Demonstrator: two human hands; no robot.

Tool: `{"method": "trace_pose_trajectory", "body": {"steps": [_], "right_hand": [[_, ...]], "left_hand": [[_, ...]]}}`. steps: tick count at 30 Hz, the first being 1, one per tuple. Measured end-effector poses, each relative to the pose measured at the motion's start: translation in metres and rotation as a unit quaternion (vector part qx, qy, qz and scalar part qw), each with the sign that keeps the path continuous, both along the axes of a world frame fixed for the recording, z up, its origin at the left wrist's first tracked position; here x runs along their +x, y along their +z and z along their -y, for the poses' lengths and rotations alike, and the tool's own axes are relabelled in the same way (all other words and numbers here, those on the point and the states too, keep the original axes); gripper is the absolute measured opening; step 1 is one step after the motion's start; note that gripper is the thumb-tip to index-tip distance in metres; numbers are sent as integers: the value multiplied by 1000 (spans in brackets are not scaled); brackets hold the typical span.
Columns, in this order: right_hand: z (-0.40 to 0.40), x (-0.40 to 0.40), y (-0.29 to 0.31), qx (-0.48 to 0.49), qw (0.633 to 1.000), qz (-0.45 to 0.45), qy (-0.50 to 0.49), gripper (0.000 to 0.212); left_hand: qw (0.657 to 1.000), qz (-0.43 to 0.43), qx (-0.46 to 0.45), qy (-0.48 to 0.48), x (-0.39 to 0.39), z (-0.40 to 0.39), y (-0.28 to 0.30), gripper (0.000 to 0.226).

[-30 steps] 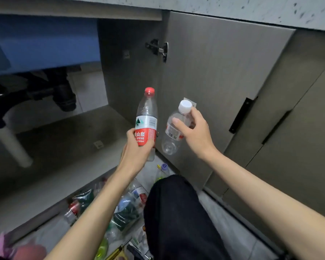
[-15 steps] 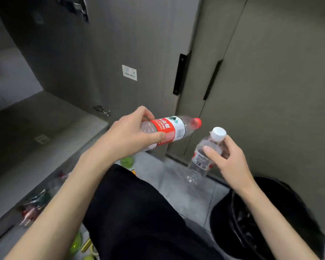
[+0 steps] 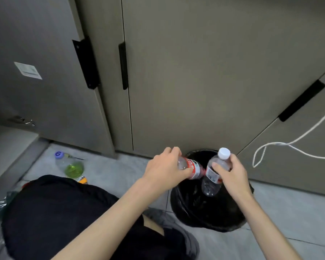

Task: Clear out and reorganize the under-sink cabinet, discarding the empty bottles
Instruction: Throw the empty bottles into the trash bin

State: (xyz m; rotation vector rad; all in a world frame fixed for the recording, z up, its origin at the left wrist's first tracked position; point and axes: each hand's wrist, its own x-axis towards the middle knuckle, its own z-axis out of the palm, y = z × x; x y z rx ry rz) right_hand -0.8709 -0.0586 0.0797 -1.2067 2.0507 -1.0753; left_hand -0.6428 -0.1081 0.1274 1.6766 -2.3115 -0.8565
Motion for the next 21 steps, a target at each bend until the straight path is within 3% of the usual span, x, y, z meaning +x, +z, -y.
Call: {"method": "trace_pose_trajectory", "body": {"steps": [3, 5, 8, 11, 16, 21], "right_hand": [[1, 3, -27, 40, 999, 37, -6, 36], [3, 9, -32, 35, 998, 54, -4, 42], [16, 30, -22, -7, 996, 81, 31, 32], [39, 78, 5, -42, 985, 114, 121, 29], [84, 204, 60, -68, 933, 154, 319, 23], [91, 352, 104, -102, 843, 178, 497, 17]], "left_hand": [[995, -46, 84, 15, -15, 8, -21, 69], [993, -61, 102, 20, -11, 11, -27, 59], [996, -60, 45, 43, 13, 14, -21, 25], [993, -48, -23, 105, 62, 18, 0, 20], [960, 16, -128, 248, 191, 12, 42, 23], [901, 54, -137, 408, 325, -31, 56, 18]]}}
